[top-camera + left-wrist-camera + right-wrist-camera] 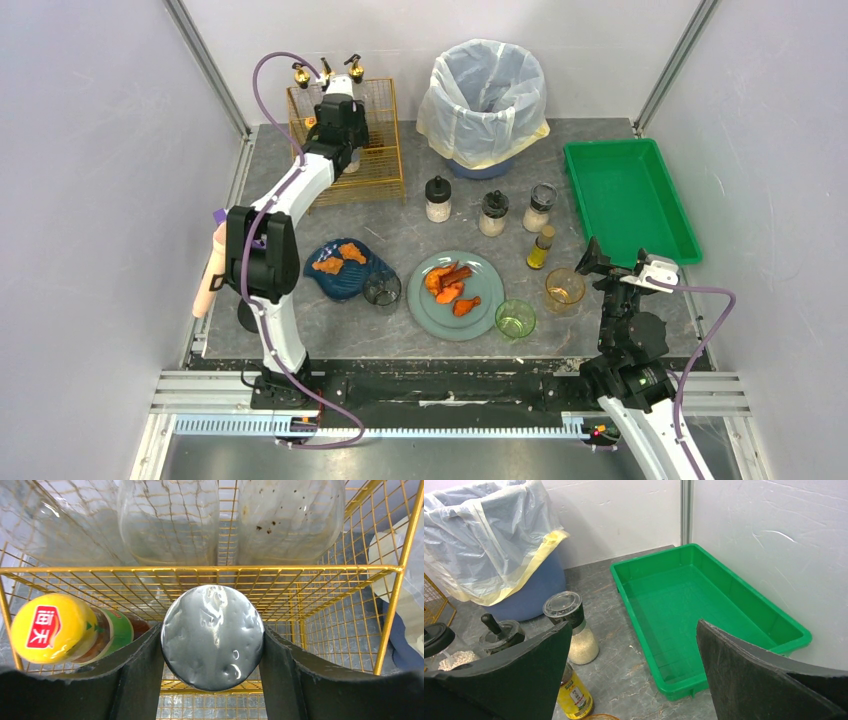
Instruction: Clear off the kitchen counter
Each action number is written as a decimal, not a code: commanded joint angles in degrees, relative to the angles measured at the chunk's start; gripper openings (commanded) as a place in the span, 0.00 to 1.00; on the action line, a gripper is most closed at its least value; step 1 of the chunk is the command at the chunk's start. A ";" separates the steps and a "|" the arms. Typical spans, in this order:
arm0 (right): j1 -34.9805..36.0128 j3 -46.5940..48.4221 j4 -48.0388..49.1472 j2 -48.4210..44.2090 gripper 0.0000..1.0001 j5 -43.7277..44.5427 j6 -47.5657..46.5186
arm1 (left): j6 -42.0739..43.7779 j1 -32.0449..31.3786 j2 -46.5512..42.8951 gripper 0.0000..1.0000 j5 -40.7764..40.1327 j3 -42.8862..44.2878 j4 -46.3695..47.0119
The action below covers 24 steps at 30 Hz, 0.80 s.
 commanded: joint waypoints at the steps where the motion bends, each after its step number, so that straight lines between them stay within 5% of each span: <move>1: 0.18 0.88 1.56 -9.63 0.98 -0.07 -0.48 | -1.22 0.20 -0.11 0.39 0.50 1.58 4.13; 5: 0.13 0.97 1.34 -9.63 0.98 -0.09 -0.34 | -1.61 0.23 -0.34 0.58 0.24 1.72 2.55; 14: 0.16 1.40 0.77 -9.63 0.98 -0.68 0.21 | -4.62 0.21 -4.13 0.83 1.89 0.94 -0.64; 24: 0.21 1.92 0.11 -9.63 0.98 -1.47 0.86 | -11.39 -1.31 -13.24 0.91 8.03 -3.20 -2.15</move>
